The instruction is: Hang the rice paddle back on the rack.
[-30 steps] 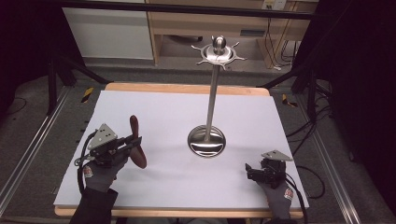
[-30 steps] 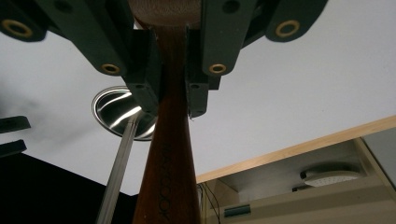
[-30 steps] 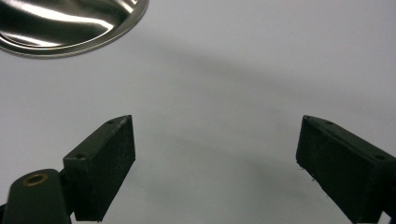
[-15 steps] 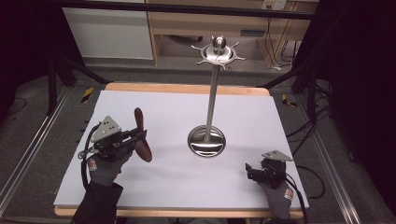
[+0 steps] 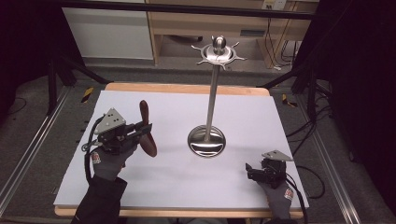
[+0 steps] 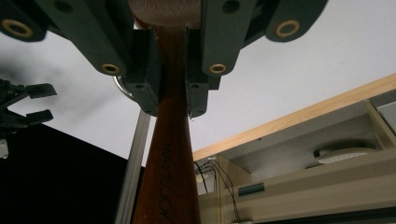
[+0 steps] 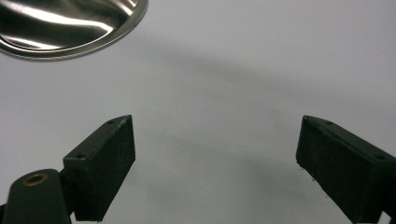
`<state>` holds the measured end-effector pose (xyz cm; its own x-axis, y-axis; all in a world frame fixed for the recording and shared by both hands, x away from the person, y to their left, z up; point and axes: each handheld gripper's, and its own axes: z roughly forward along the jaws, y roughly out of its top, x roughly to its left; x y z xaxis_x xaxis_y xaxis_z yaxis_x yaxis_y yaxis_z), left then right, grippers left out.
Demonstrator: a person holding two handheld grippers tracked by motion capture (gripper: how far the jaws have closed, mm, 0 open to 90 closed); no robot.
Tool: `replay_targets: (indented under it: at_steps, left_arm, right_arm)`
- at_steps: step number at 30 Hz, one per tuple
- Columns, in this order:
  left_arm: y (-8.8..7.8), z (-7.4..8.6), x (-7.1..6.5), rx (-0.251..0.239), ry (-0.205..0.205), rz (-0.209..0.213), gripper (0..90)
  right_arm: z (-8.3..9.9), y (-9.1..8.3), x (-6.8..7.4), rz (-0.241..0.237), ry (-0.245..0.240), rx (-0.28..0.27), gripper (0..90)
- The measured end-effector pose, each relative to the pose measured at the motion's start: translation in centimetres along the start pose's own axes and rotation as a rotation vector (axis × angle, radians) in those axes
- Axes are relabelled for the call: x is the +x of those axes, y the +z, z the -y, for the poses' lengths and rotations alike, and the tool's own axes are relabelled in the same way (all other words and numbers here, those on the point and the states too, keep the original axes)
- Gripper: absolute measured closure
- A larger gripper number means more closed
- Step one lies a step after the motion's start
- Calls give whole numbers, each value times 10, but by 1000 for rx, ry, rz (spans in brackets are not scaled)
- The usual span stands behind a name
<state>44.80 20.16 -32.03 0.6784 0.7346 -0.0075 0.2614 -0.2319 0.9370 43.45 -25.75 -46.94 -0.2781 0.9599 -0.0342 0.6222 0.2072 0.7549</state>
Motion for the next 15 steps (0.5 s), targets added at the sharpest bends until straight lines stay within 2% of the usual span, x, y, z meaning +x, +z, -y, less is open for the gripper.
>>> replay_targets:
  at_steps: [11, 12, 15]
  left_arm:
    - [3, -17, -10, -23, 19, 21, 774]
    - [3, -18, -10, -20, 30, 23, 774]
    - [6, -22, -13, -24, 26, 29, 773]
  right_arm:
    - [0, 0, 0, -3, 4, 0, 121]
    - [0, 0, 0, -3, 4, 1, 120]
    - [0, 0, 0, -1, 3, 0, 120]
